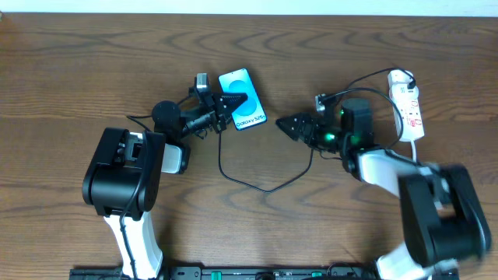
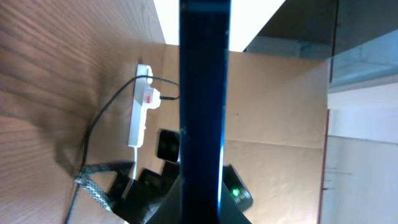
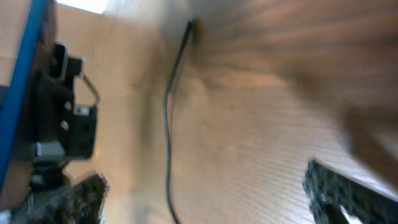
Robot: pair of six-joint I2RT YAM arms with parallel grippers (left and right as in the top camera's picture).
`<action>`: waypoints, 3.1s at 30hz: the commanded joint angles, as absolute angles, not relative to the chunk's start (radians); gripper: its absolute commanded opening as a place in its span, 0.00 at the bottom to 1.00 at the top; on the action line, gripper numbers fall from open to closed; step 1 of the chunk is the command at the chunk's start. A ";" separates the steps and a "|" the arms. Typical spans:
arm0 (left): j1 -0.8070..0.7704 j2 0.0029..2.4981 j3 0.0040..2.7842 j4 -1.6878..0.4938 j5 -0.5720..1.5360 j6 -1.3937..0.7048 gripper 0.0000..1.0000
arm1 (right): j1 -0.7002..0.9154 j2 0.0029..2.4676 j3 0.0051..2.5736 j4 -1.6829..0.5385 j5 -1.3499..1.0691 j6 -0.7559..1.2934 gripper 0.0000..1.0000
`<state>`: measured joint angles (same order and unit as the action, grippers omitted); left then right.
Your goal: Plug charger to phone and switch on socket
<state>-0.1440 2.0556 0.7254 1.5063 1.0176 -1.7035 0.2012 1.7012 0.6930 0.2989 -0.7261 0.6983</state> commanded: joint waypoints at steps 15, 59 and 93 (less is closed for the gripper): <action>-0.070 2.046 1.101 1.213 1.299 -1.991 0.07 | 0.228 1.187 0.696 -0.342 -0.276 0.284 0.99; -0.052 2.046 1.191 0.863 1.312 -2.085 0.07 | 0.228 1.188 0.696 -0.380 -0.358 0.318 0.99; -0.052 2.046 1.190 0.864 1.297 -2.062 0.07 | 0.228 1.188 0.696 -0.347 -0.404 0.387 0.99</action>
